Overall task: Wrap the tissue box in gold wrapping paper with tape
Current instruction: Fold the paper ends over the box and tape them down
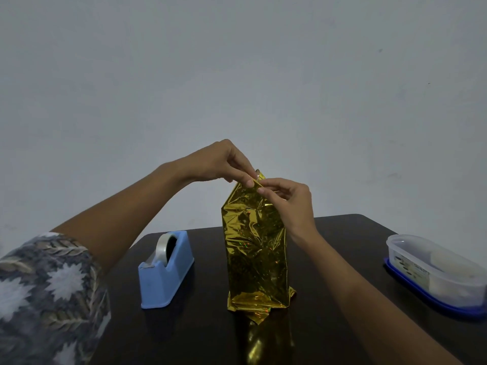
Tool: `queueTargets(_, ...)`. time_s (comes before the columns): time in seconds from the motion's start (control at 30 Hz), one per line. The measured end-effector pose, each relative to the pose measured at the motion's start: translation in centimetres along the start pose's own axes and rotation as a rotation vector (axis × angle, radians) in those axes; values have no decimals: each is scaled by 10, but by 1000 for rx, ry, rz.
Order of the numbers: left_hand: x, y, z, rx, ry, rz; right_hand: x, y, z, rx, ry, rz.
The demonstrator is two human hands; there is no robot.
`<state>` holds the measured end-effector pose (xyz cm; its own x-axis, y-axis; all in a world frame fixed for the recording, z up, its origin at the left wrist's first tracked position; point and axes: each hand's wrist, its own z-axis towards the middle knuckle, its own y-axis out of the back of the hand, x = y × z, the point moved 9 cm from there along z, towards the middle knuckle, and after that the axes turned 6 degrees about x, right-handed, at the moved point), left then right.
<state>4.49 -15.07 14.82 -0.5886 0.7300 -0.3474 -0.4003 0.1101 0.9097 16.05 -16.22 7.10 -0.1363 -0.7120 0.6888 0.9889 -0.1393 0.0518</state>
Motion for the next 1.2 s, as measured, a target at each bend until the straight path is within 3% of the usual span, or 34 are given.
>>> queueTargets(0.33,-2,3,4,38,23,132,0,-9,6,90,-26,-83)
queueTargets(0.57,25,14,-13,-179,55,-205,-5,-7,7,52,-53,-15)
queueTargets(0.73,46,-4,-20,-204,100,-408,-4,-8,8,54,-54,-10)
queueTargets(1.2,39,-14,-17,-251,65,-461,-4,1,13,58,-12,29)
